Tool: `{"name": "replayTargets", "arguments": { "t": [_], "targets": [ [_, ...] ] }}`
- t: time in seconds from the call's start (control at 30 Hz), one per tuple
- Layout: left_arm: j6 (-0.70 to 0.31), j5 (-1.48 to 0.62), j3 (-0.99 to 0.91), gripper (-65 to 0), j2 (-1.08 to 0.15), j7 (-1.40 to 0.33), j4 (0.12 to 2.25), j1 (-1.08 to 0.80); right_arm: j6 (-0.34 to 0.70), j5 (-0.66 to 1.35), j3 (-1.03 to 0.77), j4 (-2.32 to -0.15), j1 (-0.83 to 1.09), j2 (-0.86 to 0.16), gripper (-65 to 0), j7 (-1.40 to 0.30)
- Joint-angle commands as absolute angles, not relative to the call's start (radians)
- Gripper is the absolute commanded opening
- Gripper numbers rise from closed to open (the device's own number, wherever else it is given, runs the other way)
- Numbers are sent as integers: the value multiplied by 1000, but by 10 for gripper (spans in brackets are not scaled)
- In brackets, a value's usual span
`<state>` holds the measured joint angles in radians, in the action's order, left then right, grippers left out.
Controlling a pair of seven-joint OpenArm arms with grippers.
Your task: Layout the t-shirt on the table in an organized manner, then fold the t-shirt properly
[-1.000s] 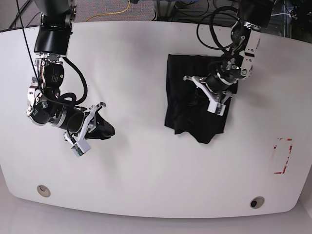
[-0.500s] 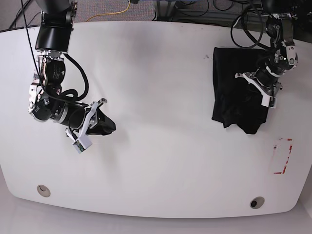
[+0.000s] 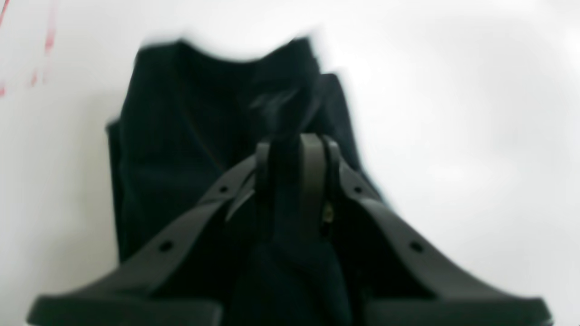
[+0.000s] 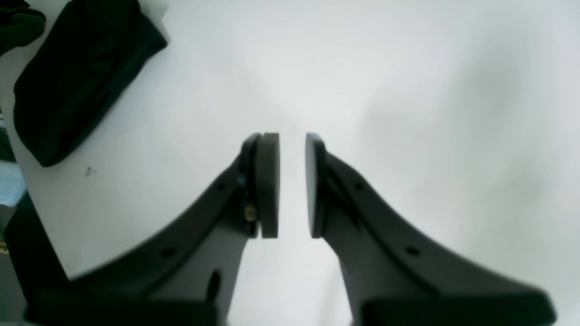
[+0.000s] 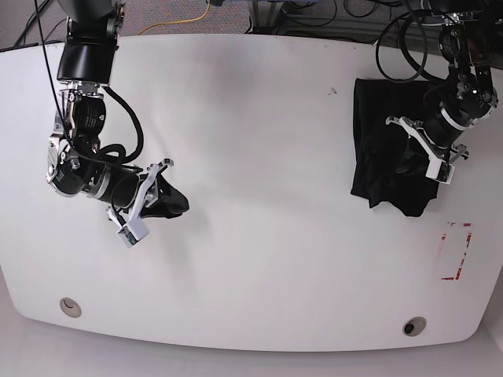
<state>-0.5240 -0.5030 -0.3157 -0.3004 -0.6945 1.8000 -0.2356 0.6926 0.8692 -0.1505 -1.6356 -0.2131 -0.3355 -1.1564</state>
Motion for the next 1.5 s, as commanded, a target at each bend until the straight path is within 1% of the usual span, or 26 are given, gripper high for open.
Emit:
{"name": "replayTargets", "arguments": {
  "t": [0.0,0.23,0.47,0.67,0.77,0.93,1.07,1.3,1.47],
  "targets": [
    [-539,-515,-318,-575,-263,-728,1837,-236,698,895,-156,-1655,-236,-346,-549,-1133],
    [-558,-506,-312,-574,-154,-753,1799,-231,698,895,-156,-1655,-236,-346,-549,-1133],
    [-555,-504,-271,-574,-143,-751,1627,-177,698,895,-156,-1655,-236,-341,-549,-1133],
    [-559,-430,-309,-575,-186,-750,1492,-143,698,895,-156,-1655,-234,-335,-549,-1133],
    [-562,-397,-358,-575,-214,-750,1465,-142,698,895,-156,-1655,-232,-334,-549,-1133],
    [-616,-386,-467,-575,-259,-750,1443,-159,698,895,-156,-1655,-219,-332,-549,-1133],
    [-664,-386,-561,-575,-318,-750,1438,-188,698,914,-156,-1655,-213,-331,-549,-1133],
    [-698,-386,-634,-575,-384,-750,1438,-236,698,972,-156,-1655,-194,-334,-549,-1133],
    [-698,-387,-670,-575,-390,-750,1448,-251,698,975,-156,-1655,-191,-332,-549,-1133]
  ]
}}
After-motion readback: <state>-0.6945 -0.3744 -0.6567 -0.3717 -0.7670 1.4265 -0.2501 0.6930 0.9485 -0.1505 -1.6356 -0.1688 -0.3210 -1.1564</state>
